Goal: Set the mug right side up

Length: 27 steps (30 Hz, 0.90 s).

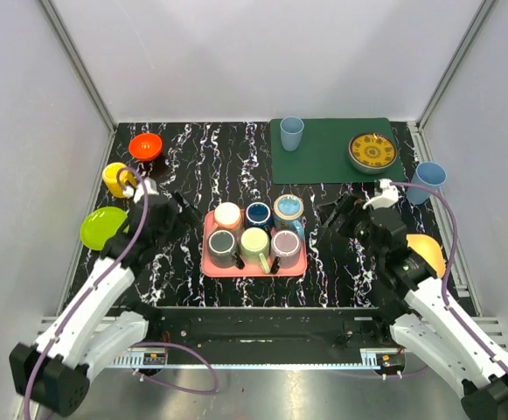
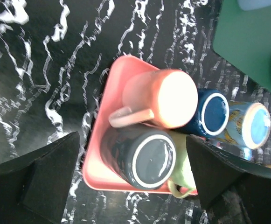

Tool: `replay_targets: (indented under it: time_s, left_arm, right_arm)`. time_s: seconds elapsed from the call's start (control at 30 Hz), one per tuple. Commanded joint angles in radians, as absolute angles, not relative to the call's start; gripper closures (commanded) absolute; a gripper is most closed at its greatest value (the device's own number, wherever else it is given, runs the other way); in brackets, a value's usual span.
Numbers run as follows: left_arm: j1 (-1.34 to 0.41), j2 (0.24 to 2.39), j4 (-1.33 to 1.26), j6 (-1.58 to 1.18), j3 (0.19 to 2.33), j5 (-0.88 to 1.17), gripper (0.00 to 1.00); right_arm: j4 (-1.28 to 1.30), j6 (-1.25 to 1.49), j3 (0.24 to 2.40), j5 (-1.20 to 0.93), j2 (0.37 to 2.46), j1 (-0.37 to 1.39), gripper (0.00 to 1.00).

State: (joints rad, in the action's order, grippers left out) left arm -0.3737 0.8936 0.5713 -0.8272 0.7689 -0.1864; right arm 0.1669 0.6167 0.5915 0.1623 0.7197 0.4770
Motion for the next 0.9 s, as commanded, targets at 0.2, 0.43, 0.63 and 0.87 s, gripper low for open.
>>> replay_targets:
  time_s: [0.2,0.43,0.63,0.87]
  left_arm:
    - [-0.662,0.738,0.67,-1.21,0.667,-0.355,0.06]
    - [-0.951,0.967,0.825,-1.543,0.762,-0.592,0.11]
    - [-1.046,1.18,0.911,-1.693,0.89,-0.686,0.26]
    - [-1.028,1.265,0.839,-1.669,0.917,-0.692,0.38]
  right_arm:
    - [0.213,0.591,0.664,0.078,0.735,0.48,0.0]
    - [0.3,0.621,0.689,0.129,0.752,0.479,0.0]
    - [0.394,0.594,0.742,0.161,0.784,0.48,0.0]
    - [0.414,0.581,0.736,0.155,0.733,0.48,0.0]
